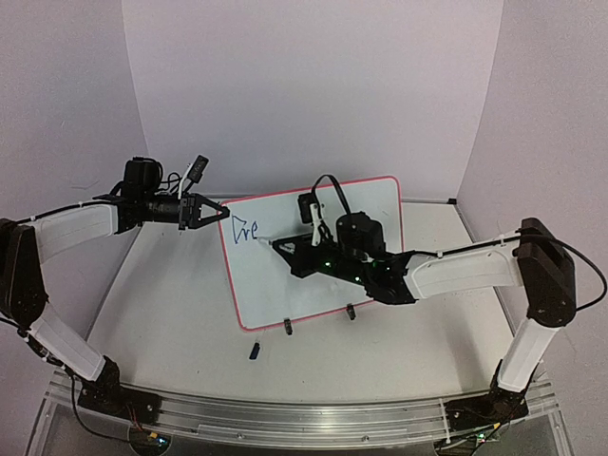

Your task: Write a sentence on the whiteboard

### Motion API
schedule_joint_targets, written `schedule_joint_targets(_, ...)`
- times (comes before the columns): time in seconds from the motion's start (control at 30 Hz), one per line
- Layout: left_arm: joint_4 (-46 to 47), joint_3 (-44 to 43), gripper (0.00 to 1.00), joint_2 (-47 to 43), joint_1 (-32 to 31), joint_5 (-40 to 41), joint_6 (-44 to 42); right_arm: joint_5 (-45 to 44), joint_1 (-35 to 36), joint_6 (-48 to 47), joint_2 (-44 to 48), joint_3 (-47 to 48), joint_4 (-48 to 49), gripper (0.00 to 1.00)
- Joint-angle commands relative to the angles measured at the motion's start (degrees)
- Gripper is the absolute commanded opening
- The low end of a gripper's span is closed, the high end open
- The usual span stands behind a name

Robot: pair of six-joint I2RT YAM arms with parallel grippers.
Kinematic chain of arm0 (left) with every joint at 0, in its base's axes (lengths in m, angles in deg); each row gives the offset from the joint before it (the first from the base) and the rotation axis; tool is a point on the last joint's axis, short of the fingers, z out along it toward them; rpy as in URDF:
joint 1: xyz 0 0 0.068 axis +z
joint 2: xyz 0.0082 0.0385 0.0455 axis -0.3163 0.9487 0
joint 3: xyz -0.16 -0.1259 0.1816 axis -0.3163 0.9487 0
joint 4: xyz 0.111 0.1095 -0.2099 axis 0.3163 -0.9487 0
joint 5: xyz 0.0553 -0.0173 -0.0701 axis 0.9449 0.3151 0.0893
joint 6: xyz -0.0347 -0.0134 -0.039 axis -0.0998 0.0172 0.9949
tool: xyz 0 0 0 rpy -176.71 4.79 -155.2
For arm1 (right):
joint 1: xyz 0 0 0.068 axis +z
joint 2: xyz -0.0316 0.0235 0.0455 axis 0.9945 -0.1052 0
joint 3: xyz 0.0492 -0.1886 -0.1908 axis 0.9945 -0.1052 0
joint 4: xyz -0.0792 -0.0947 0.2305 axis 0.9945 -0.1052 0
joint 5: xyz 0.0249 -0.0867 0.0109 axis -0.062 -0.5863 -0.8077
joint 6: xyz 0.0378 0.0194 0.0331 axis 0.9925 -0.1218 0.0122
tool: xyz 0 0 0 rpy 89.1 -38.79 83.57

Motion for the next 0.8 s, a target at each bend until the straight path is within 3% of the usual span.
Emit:
schedule_joint_targets(0.0,-3.3,-0.5,0.00,-0.7,-1.5,0.7,-4.6,-4.2,-0.4,-0.8,3.2,-0.2,0.6,0.00)
schedule_joint_targets(0.3,-3.4,-0.6,0.00,-0.6,-1.6,0.7,-4.7,-4.2,-0.4,-1.6,6.8,-1.7,1.3,0.00)
schedule_joint_targets(0.77,-3.7,-0.7,0.00,-0.7,-1.7,0.8,-5.0,-3.1,-1.6,-0.4,2.7,0.3,1.3,0.00)
